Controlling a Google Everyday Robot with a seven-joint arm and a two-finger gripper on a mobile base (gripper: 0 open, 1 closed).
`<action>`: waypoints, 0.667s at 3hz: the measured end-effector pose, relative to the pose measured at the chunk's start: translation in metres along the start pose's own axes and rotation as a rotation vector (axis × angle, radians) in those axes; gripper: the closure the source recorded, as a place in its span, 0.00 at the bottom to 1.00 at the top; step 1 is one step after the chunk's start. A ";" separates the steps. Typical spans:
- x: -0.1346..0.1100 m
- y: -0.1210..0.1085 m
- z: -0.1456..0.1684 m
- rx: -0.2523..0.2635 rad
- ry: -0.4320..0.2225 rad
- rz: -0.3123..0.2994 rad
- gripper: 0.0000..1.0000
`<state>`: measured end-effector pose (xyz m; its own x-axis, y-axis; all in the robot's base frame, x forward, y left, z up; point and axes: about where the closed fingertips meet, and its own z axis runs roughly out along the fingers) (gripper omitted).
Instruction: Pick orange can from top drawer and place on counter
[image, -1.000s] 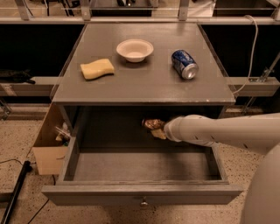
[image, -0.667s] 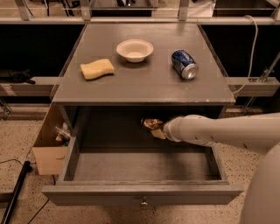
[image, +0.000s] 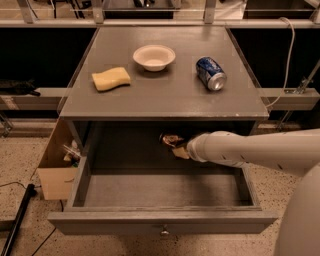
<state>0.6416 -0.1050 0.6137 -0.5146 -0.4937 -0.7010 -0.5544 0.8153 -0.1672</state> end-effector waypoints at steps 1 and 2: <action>0.000 0.000 0.000 0.000 0.000 0.000 1.00; -0.001 0.007 -0.007 -0.002 0.012 -0.056 1.00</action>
Offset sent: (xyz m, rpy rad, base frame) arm -0.0268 0.0127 0.0131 -0.1357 -0.0187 0.1156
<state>0.6334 -0.1010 0.6177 -0.4901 -0.5424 -0.6823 -0.5839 0.7855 -0.2050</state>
